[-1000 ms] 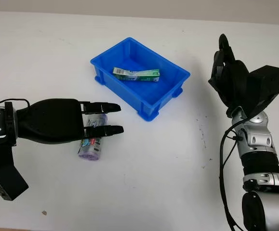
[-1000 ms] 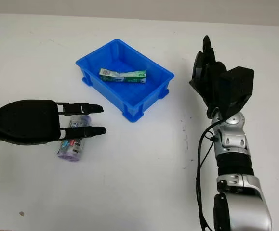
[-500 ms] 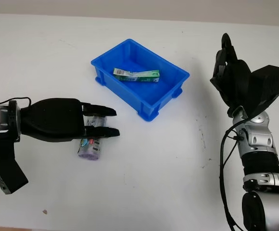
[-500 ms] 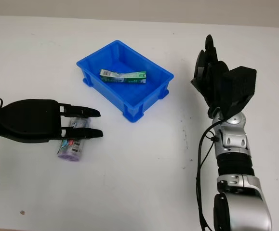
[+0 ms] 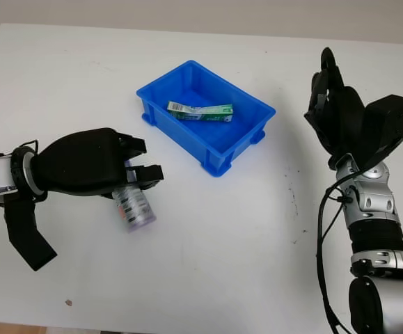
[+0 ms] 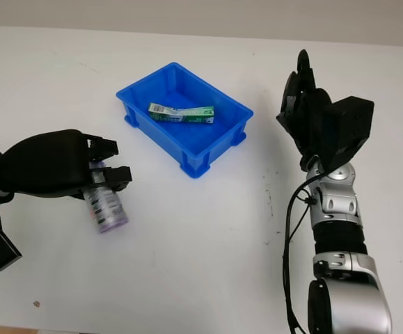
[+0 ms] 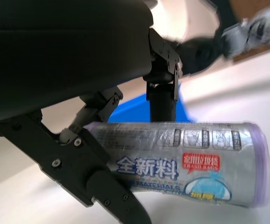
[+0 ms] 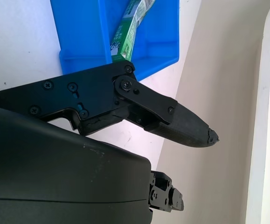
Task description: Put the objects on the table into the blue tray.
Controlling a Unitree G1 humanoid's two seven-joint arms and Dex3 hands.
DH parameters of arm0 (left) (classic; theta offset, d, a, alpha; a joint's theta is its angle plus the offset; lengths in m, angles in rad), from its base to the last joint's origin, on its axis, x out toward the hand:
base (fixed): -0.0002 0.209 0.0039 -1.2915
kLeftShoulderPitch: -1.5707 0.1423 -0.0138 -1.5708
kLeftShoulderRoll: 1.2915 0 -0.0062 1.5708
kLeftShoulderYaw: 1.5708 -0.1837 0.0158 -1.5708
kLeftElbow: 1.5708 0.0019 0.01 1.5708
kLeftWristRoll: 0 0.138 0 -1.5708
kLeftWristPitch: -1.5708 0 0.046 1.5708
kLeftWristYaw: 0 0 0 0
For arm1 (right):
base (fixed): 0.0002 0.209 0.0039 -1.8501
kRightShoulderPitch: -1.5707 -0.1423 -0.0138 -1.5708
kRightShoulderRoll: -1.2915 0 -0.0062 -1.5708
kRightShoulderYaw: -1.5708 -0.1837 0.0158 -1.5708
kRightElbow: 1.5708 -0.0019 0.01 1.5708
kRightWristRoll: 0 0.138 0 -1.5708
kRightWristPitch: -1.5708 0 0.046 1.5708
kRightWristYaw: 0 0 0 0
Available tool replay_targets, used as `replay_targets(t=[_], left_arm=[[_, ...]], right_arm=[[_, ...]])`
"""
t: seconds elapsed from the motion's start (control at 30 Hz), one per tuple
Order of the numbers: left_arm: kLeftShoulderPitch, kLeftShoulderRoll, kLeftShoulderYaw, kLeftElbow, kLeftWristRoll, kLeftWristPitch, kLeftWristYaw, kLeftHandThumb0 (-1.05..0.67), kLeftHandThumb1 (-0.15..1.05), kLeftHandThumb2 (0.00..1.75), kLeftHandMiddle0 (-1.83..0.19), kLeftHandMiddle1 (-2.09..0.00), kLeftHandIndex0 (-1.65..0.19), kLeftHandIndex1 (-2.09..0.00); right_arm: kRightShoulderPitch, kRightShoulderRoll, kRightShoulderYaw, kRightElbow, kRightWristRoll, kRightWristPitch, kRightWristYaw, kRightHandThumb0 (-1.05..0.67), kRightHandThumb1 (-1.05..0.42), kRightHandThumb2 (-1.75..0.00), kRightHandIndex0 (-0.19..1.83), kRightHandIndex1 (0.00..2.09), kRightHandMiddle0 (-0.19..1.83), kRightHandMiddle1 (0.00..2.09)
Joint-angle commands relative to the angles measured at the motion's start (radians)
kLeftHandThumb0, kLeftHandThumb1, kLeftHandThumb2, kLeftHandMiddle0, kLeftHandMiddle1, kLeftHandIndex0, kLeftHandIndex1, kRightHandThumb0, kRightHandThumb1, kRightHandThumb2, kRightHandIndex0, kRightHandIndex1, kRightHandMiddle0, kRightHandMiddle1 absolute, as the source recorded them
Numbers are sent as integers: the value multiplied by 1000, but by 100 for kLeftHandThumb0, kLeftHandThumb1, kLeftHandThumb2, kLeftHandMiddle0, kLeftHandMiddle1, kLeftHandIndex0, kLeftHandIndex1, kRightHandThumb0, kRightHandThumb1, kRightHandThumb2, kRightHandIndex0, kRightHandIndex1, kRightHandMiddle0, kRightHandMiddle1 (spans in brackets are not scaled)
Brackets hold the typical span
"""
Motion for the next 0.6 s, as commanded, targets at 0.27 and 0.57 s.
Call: replay_targets(t=[0.27, 0.57], left_arm=[[42, -66, 200, -2, -446, 9, -298, -54, 105, 25, -77, -209, -33, -209], [28, -153, 291, -94, -1071, 412, -898, -48, 105, 31, -74, -209, -35, -209]], right_arm=[[-3, 7, -3, -3, 7, 6, 6, -66, -105, -88, -19, 0, -19, 0], [7, 9, 5, -12, -10, 11, -13, -66, -105, -88, -19, 0, -19, 0]])
